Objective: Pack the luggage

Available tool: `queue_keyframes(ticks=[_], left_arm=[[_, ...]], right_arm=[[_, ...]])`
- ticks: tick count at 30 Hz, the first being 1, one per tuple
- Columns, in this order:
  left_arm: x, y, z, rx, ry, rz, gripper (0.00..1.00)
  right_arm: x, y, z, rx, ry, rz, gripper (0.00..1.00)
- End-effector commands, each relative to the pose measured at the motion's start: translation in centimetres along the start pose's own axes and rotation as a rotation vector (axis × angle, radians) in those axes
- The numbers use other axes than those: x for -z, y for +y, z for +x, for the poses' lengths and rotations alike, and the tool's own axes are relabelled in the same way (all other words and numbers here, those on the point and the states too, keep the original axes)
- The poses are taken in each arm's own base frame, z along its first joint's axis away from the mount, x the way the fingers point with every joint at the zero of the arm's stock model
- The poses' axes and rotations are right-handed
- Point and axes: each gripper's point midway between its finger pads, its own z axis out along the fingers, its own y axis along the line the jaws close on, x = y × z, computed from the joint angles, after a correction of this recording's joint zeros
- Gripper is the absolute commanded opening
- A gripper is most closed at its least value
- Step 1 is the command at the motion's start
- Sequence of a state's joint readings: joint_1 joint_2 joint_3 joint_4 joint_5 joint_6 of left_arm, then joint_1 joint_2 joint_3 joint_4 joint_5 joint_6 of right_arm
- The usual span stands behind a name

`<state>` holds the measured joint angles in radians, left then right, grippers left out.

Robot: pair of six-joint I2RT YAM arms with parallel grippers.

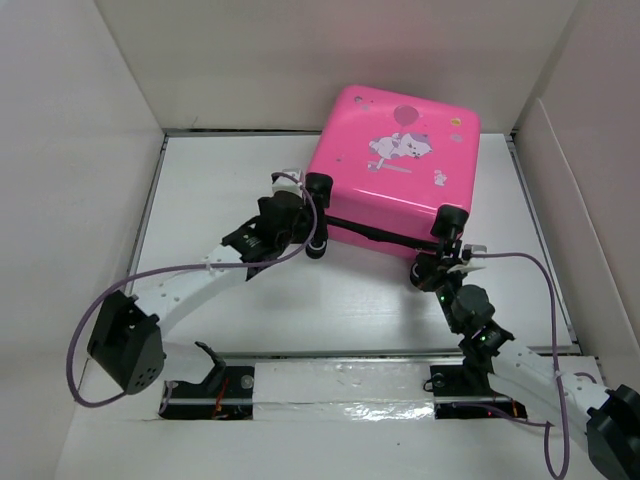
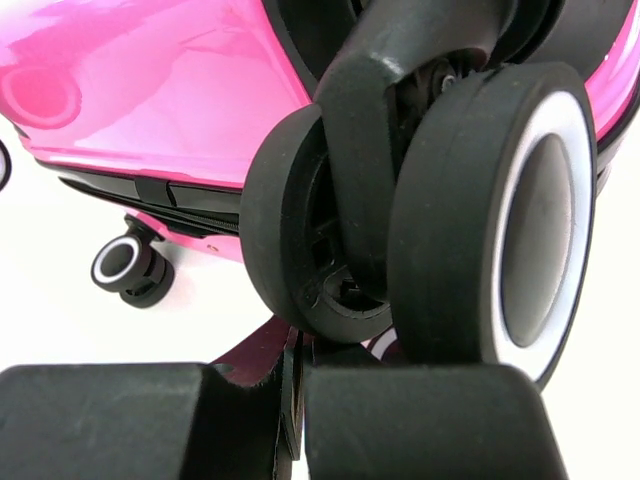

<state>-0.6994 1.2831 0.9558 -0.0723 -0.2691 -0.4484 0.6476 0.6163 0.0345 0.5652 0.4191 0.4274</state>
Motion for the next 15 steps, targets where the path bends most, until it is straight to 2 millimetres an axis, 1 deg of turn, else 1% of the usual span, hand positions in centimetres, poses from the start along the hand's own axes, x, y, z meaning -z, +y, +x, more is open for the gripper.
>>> queue_keyframes(ticks=[1, 2, 3, 4, 5, 6, 7, 8, 9, 10, 11, 12, 13, 14, 15], left_arm=[[-0.3, -1.4, -2.6, -0.042, -0.06, 0.067, 0.97], [-0.6, -1.8, -2.5, -0.05, -0.05, 0.08, 0.94], [-0.8, -2.2, -3.4, -0.049, -0.059, 0.075, 0.92], [-1.8, -1.7, -2.5, -0.066, -0.021, 0.04, 0.89], [-2.1, -1.6, -2.5, -0.075, -0.018, 0.028, 0.78], [-2.6, -1.3, -2.8, -0.077, -0.022, 0.018, 0.61], [-3.3, -1.2, -2.7, -0.083, -0.015, 0.021, 0.41], [-3.7, -1.7, -2.6, -0.085, -0.009, 0.045, 0.15], [-3.6, -2.1, -2.7, -0.083, -0.005, 0.06, 0.07], [-3.8, -2.6, -2.8, -0.079, -0.011, 0.084, 0.0], [-3.8, -3.3, -3.1, -0.079, -0.02, 0.12, 0.0], [-3.7, -3.9, -3.3, -0.077, -0.02, 0.147, 0.0], [-3.2, -4.9, -3.8, -0.08, -0.041, 0.174, 0.0], [-2.7, -6.4, -3.6, -0.096, -0.046, 0.207, 0.0], [-2.1, -7.5, -3.8, -0.109, -0.052, 0.246, 0.0]], right_arm=[[0.2, 4.1, -1.9, -0.031, -0.027, -0.18, 0.0], [0.2, 4.1, -1.8, -0.031, -0.027, -0.182, 0.0], [0.2, 3.9, -1.9, -0.029, -0.03, -0.175, 0.0], [0.2, 3.9, -2.0, -0.029, -0.032, -0.177, 0.0], [0.3, 4.0, -2.1, -0.029, -0.035, -0.182, 0.0], [0.3, 4.2, -2.0, -0.025, -0.028, -0.188, 0.0], [0.3, 4.2, -2.0, -0.023, -0.025, -0.192, 0.0], [0.3, 4.5, -2.0, -0.019, -0.018, -0.204, 0.0], [0.2, 4.7, -1.9, -0.015, -0.014, -0.21, 0.0], [0.2, 4.8, -1.7, -0.01, -0.006, -0.217, 0.0], [0.0, 5.0, -1.6, -0.007, -0.001, -0.224, 0.0], [-0.2, 5.0, -1.0, 0.003, 0.021, -0.222, 0.0], [-0.3, 5.4, -1.0, 0.001, 0.02, -0.241, 0.0], [-0.4, 5.6, -0.8, 0.003, 0.028, -0.248, 0.0], [-0.6, 5.8, -0.8, 0.002, 0.031, -0.255, 0.0]])
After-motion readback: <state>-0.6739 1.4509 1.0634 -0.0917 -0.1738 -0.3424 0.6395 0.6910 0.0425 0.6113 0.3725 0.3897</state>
